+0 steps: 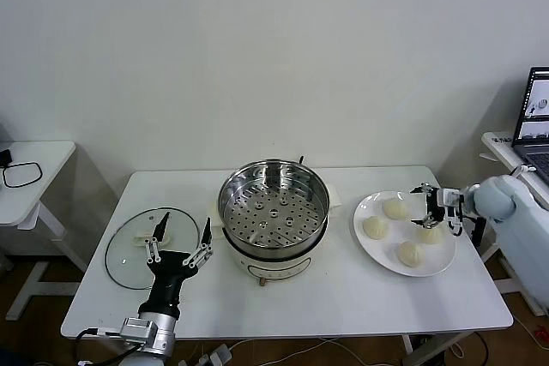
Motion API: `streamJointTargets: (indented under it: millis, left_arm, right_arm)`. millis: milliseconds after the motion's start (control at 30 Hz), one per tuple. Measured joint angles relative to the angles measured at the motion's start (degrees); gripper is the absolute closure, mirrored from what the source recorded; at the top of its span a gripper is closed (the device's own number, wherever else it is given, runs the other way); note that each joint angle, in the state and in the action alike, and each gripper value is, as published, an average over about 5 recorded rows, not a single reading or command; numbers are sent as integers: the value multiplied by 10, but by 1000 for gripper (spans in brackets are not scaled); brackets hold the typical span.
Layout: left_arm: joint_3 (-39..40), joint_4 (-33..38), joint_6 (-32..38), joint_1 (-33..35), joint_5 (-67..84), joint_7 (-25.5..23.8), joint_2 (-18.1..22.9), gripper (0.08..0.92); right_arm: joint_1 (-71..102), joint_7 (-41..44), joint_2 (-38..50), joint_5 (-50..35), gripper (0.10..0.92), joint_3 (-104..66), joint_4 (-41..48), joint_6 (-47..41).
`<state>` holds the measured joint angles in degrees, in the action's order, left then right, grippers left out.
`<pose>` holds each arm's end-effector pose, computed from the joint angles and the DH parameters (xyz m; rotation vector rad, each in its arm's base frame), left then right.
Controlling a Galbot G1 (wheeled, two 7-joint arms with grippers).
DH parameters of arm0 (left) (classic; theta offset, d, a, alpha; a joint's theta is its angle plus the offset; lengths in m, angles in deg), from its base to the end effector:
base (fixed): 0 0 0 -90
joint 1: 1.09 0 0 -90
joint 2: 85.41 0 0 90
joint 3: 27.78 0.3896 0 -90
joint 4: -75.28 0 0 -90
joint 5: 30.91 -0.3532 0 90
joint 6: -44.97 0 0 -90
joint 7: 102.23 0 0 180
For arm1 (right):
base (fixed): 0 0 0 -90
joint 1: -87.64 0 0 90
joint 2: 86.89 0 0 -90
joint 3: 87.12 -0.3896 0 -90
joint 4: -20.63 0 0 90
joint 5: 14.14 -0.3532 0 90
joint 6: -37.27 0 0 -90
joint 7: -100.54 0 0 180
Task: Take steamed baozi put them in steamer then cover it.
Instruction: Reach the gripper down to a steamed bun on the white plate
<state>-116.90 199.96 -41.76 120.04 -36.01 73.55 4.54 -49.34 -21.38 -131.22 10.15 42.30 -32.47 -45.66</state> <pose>0.1511 -0.0043 -0.3116 0.1308 3.0196 0.1293 0.5501 -0.3051 -0.2149 1.0535 -1.6869 1.4833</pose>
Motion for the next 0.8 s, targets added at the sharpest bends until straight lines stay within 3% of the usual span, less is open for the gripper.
streamJointTargets:
  millis: [800]
  left_arm:
    - [12, 0, 9, 4, -13, 1, 4, 177]
  right_arm:
    - [-93, 35, -134, 95, 203, 31, 198, 41]
